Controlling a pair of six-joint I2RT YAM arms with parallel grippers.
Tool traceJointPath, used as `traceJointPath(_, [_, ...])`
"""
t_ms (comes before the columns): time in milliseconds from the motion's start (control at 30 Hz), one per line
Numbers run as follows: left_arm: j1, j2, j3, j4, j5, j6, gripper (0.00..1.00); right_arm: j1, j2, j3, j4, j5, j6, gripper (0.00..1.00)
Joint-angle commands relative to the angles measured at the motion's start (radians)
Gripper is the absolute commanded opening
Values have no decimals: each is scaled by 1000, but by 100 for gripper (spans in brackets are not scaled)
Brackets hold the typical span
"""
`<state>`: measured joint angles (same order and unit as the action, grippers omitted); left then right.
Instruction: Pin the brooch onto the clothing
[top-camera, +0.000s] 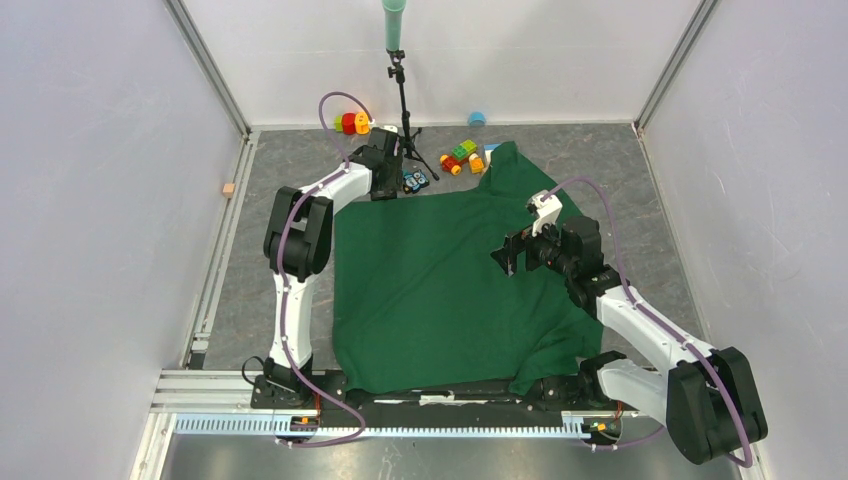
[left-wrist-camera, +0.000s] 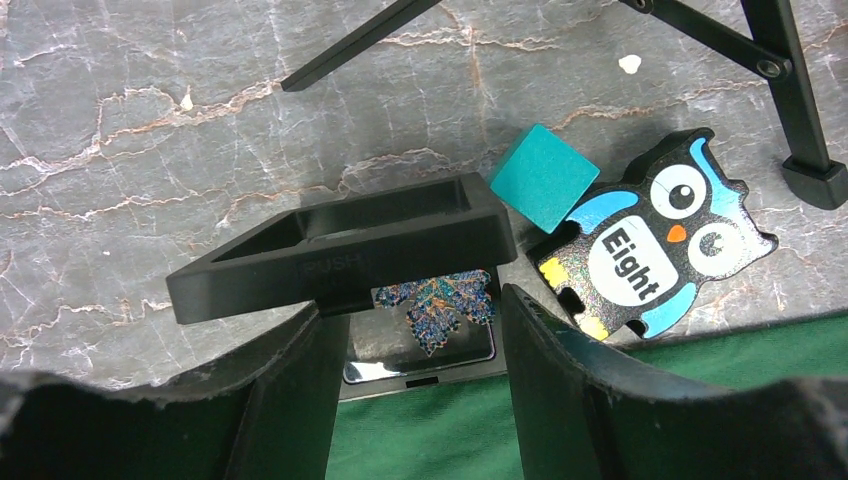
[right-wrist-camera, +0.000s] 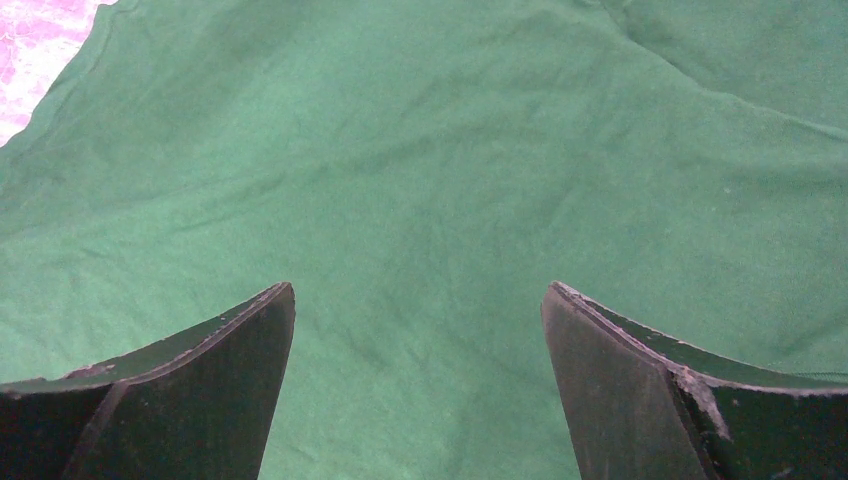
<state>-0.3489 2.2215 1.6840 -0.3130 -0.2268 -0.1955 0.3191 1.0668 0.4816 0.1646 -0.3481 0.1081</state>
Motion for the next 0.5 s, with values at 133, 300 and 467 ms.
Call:
traceJointPath(133, [3, 22, 50, -15, 10, -1, 63, -5, -6, -4, 38, -22, 4, 98])
traceJointPath(300, [3, 32, 56, -23, 24, -1, 63, -6, -6, -2, 38, -24, 3, 98])
traceJointPath(467, [3, 32, 54, -24, 30, 2, 58, -6, -4, -3, 38, -26, 3, 98])
